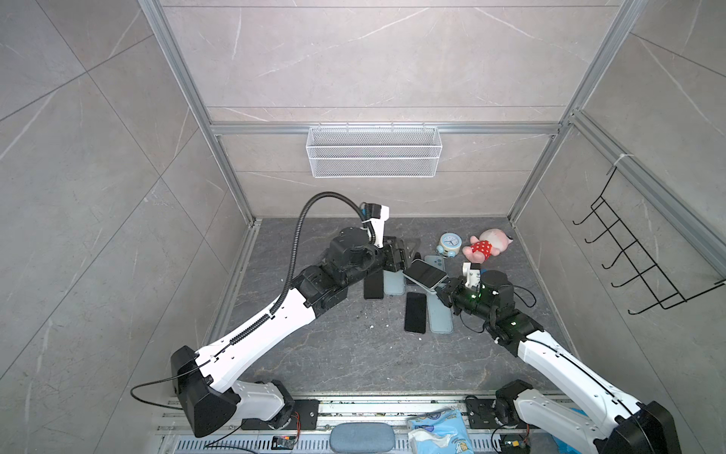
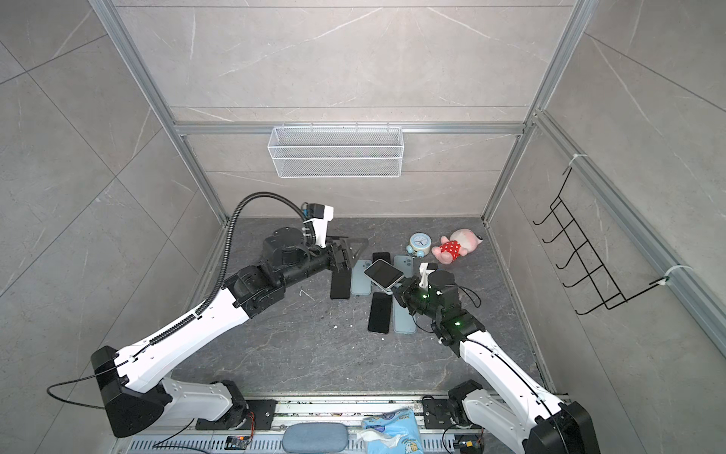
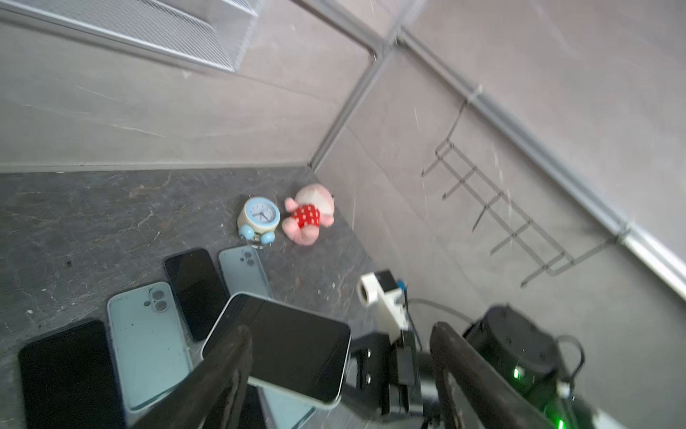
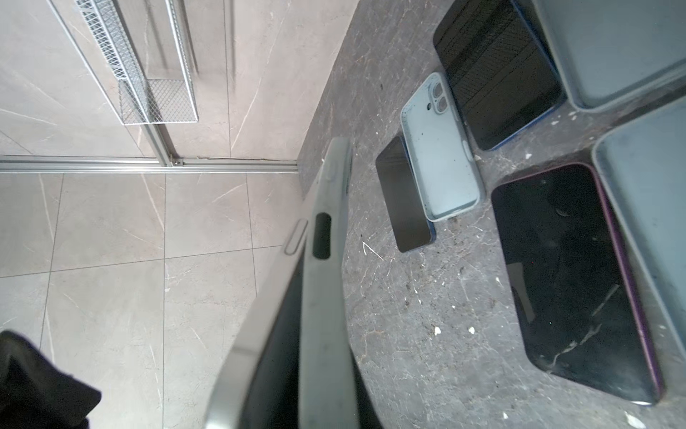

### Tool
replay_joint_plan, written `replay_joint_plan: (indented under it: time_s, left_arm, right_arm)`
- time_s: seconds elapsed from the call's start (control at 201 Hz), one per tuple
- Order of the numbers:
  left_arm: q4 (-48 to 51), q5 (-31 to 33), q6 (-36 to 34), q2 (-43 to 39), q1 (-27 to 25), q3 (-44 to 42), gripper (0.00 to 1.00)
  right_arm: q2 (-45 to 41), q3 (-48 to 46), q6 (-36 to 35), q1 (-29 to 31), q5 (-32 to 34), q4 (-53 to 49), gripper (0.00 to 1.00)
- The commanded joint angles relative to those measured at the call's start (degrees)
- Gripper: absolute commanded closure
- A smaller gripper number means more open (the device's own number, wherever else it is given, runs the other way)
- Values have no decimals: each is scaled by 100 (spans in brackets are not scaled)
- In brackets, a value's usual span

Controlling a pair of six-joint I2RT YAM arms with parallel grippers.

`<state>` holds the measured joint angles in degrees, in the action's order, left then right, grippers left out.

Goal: Take the phone out of the phone case

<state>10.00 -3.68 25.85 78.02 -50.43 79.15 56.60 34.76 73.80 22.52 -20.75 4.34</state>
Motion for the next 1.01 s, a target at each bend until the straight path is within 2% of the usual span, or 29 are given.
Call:
replay_joint_plan:
  time_s: [0.0,0.224,0.413,0.653,1.001]
  left_arm:
    - [1398,-643,-1987,427,-201,216,23]
    - [1704,-883,-2541,987,-349,565,28]
    - [1507,-911,-2510,1296,-414,557,30]
    - [1210,-555,-2453,1566,-429,583,34]
    - [759,312,-2415,1733,-432,493,43]
  right_arm:
    - [7,261,-171,-2,-86,165,100]
    - [-17,281,-199,-3,-104,35,100]
    - [-9,218,-146,-1,-141,97,100]
    - [-18,57,-54,9,-166,279,100]
    - [114,-87,51,80,-252,607,100]
